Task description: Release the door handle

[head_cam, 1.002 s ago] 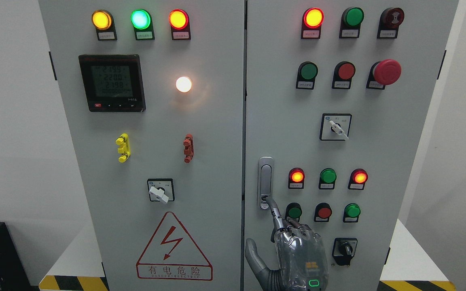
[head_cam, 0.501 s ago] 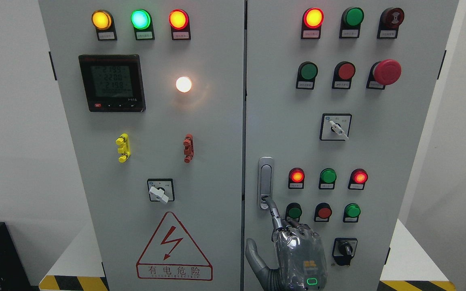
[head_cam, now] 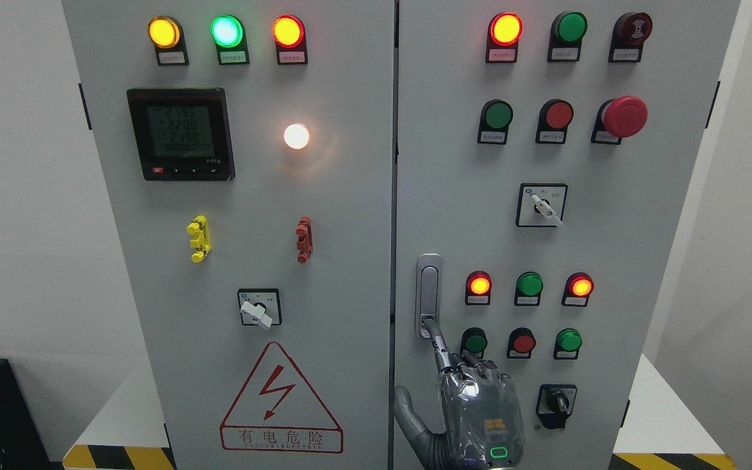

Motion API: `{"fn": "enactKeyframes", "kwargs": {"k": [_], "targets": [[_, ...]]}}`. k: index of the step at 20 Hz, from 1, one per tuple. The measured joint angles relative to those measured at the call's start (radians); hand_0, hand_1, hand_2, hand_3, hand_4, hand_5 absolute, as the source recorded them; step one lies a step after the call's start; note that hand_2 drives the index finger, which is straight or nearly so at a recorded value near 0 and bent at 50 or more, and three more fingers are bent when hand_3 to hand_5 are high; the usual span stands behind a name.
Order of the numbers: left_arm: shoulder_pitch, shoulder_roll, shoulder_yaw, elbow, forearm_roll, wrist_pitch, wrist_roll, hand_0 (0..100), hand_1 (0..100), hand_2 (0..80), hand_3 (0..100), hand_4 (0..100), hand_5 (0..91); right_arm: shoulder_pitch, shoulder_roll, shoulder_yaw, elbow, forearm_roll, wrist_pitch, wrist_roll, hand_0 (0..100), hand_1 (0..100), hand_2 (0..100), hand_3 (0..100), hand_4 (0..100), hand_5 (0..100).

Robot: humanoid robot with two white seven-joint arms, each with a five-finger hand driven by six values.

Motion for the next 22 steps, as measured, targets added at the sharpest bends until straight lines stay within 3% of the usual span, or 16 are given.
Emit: {"fn": "enactKeyframes", "kwargs": {"k": [22], "targets": [[0.000, 0.000, 0.000, 0.000, 0.000, 0.001, 0.000, 0, 0, 4.5, 11, 1, 0.0, -0.010, 0.003, 0.001, 0.024, 0.005, 0.012, 0.001, 44, 24, 0, 73, 68, 65]]}}
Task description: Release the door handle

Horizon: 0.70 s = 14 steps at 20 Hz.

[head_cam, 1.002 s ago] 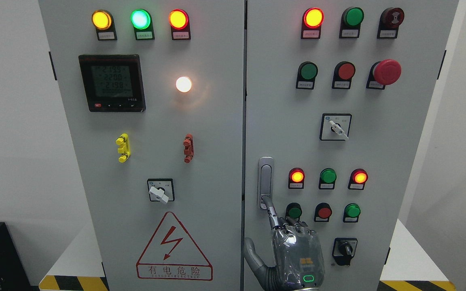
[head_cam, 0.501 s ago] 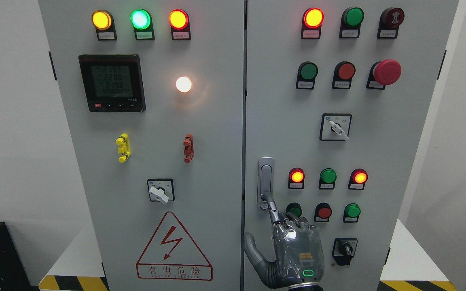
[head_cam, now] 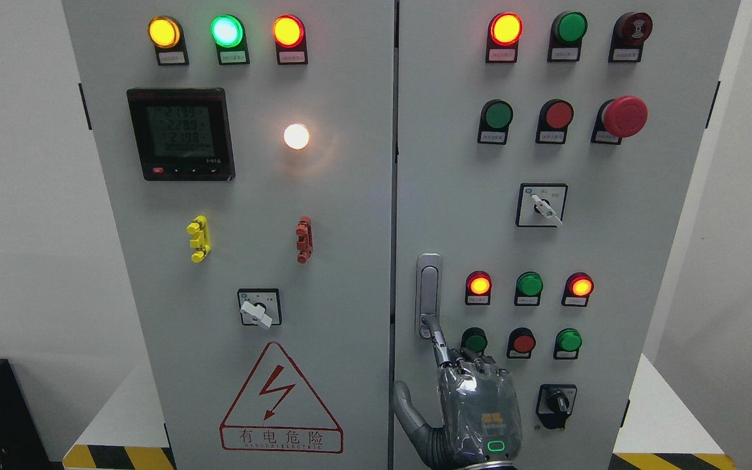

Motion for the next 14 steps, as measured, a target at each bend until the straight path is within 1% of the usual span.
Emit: {"fn": "enactKeyframes", "kwargs": {"k": [5, 8, 14], "targets": [[0.000, 0.000, 0.000, 0.000, 0.000, -0.001, 0.000, 0, 0, 4.5, 11, 0, 0.0, 0.000, 0.000, 0.000, 0.006, 0.000, 0.000, -0.004, 44, 24, 0, 73, 68, 66], [0.000, 0.000, 0.000, 0.000, 0.000, -0.001, 0.000, 0, 0, 4.5, 11, 0, 0.0, -0.003, 0.000, 0.000, 0.009, -0.001, 0.000, 0.012, 44, 24, 0, 73, 68, 66], [0.000, 0.000, 0.000, 0.000, 0.000, -0.001, 0.000, 0, 0, 4.4, 11, 0, 0.0, -0.007, 0.000, -0.003, 0.013, -0.001, 0.000, 0.019, 44, 24, 0, 73, 68, 66]]}}
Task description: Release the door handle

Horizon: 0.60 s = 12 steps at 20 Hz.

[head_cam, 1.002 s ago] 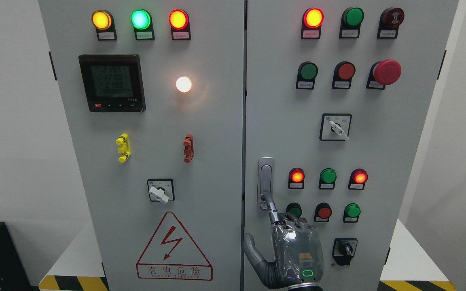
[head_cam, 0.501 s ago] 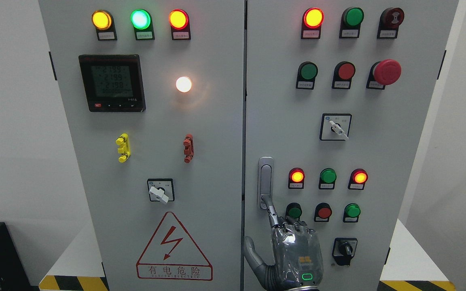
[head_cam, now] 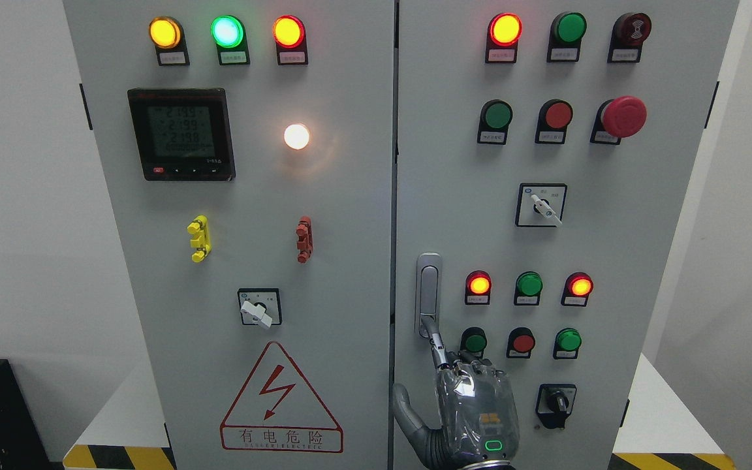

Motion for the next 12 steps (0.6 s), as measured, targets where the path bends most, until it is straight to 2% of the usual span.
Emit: {"fn": "enactKeyframes", "kwargs": {"k": [12], "targets": [[0.000, 0.000, 0.000, 0.000, 0.000, 0.000, 0.000, 0, 0, 4.4, 11, 0, 0.0, 0.004, 0.000, -0.001, 0.007, -0.001, 0.001, 0.002, 43, 24, 0, 73, 68, 66]]}}
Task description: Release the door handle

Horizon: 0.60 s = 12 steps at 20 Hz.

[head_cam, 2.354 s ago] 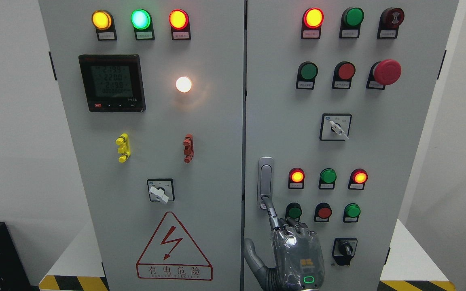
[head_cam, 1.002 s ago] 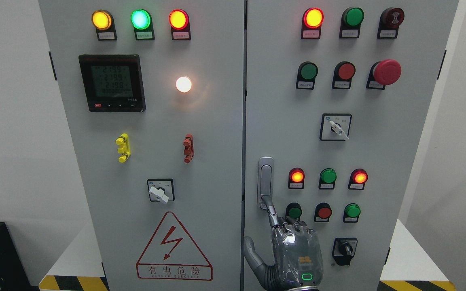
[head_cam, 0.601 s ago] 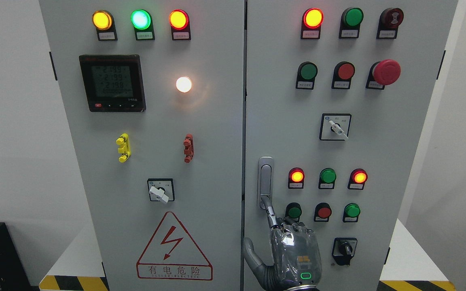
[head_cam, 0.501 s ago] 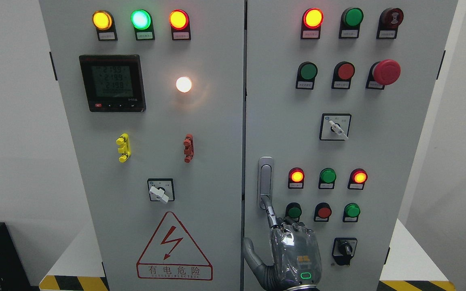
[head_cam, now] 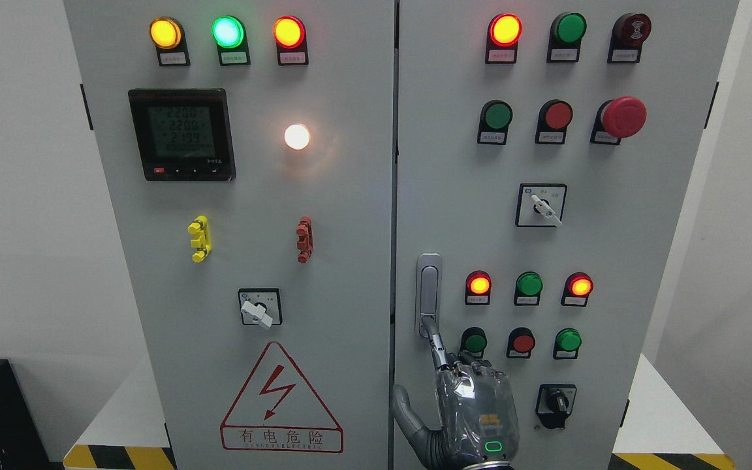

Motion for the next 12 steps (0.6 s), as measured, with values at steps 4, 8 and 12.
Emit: {"fn": "enactKeyframes", "kwargs": {"k": [4, 8, 12], "targets": [[0.000, 0.000, 0.000, 0.000, 0.000, 0.000, 0.000, 0, 0, 4.4, 11, 1, 0.0, 0.002, 0.000, -0.001, 0.003, 0.000, 0.000, 0.000, 43, 24, 0, 73, 68, 66], [0.000, 0.000, 0.000, 0.000, 0.000, 0.000, 0.000, 0, 0, 4.4, 11, 1, 0.0, 0.003, 0.001, -0.001, 0.005, 0.000, 0.000, 0.000, 43, 24, 0, 74, 68, 66], [0.000, 0.000, 0.000, 0.000, 0.000, 0.000, 0.000, 0, 0, 4.4, 11, 1, 0.0, 0.007, 0.000, -0.002, 0.004, 0.000, 0.000, 0.000, 43, 24, 0, 74, 69, 66]]}}
